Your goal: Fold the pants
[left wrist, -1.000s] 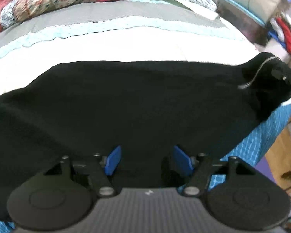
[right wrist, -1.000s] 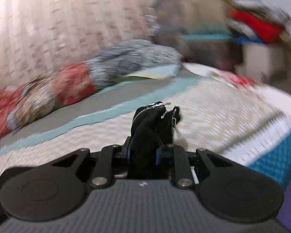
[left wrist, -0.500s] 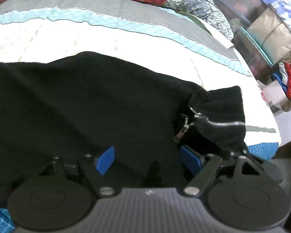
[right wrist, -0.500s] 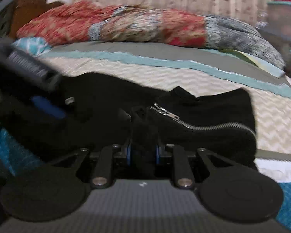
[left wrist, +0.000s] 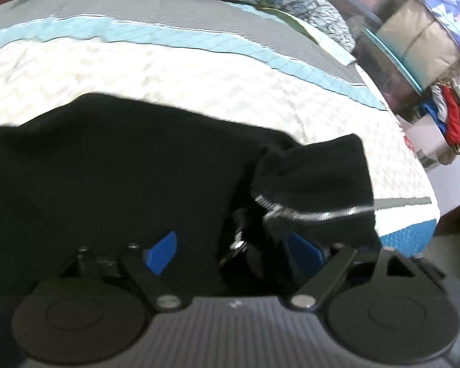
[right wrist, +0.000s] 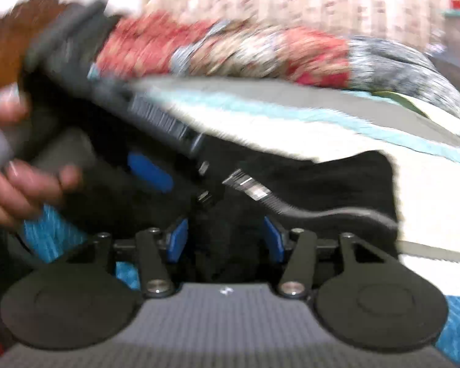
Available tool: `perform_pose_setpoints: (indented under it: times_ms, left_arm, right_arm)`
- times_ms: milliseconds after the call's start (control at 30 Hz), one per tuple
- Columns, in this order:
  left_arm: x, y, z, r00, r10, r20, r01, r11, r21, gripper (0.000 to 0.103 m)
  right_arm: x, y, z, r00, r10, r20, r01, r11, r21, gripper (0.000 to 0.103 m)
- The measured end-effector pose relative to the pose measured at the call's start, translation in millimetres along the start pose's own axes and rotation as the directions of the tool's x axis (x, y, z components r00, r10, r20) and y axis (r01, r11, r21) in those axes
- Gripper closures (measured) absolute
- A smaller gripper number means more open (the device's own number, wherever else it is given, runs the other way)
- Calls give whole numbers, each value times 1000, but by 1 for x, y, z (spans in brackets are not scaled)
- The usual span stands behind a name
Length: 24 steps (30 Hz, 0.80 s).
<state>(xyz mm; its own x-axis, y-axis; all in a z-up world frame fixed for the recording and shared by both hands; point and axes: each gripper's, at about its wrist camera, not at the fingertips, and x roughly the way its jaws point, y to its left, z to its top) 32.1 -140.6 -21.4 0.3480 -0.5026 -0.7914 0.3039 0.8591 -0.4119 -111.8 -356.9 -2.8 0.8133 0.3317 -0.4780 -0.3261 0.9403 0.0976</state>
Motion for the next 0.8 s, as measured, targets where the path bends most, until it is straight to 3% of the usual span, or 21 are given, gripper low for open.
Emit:
perform_pose_setpoints:
  times_ms: [33, 67, 100, 167, 200, 300, 367, 433, 533, 567, 667, 800]
  left_arm:
    - [7, -6, 5, 1000, -8, -2, 8, 1000, 8, 19]
    - [14, -13, 9, 1000, -11, -6, 11, 1000, 16, 28]
    - [23, -19, 11, 1000, -6, -12, 6, 1000, 24, 50]
    - [38, -28, 17, 999, -12, -35, 13, 999, 38, 75]
    - [41, -31, 19, 1000, 3, -25, -2, 999, 41, 81]
    - [28, -40, 14, 991, 101, 84, -104, 994, 37, 91]
    - [12, -42, 5, 967, 181, 178, -188, 982, 22, 91]
    - [7, -35, -2, 968, 177, 177, -180, 984, 0, 88]
    - [14, -33, -13, 965, 222, 142, -231, 972, 50, 70]
    - [12, -33, -15, 962, 233, 140, -243, 968, 57, 60]
    - [-1, -28, -21, 969, 208, 130, -217, 974, 59, 51]
    - [-32, -12, -36, 975, 174, 135, -182, 982, 47, 47]
  right_arm:
    - [-4, -14, 4, 1000, -22, 22, 21, 998, 54, 48]
    - [-6, -34, 8, 998, -54, 33, 49, 990, 131, 51]
    - [-5, -50, 10, 995, -90, 30, 83, 978, 191, 55]
    - [0, -78, 9, 985, -170, -2, 163, 944, 286, 76]
    - [3, -91, 6, 980, -196, -25, 193, 922, 335, 79]
    - [14, -112, -11, 984, -160, -78, 178, 883, 434, 81]
    - [30, -112, -22, 972, -174, -158, 226, 880, 417, 81]
    - [33, -106, -27, 972, -192, -138, 232, 889, 395, 80]
    - [29, -97, -22, 965, -222, -139, 258, 896, 361, 80]
    - [25, -91, -23, 963, -239, -124, 268, 891, 367, 79]
    - [16, -85, -13, 963, -268, -33, 263, 900, 347, 76]
    - [37, -76, 13, 971, -237, -15, 232, 932, 279, 76]
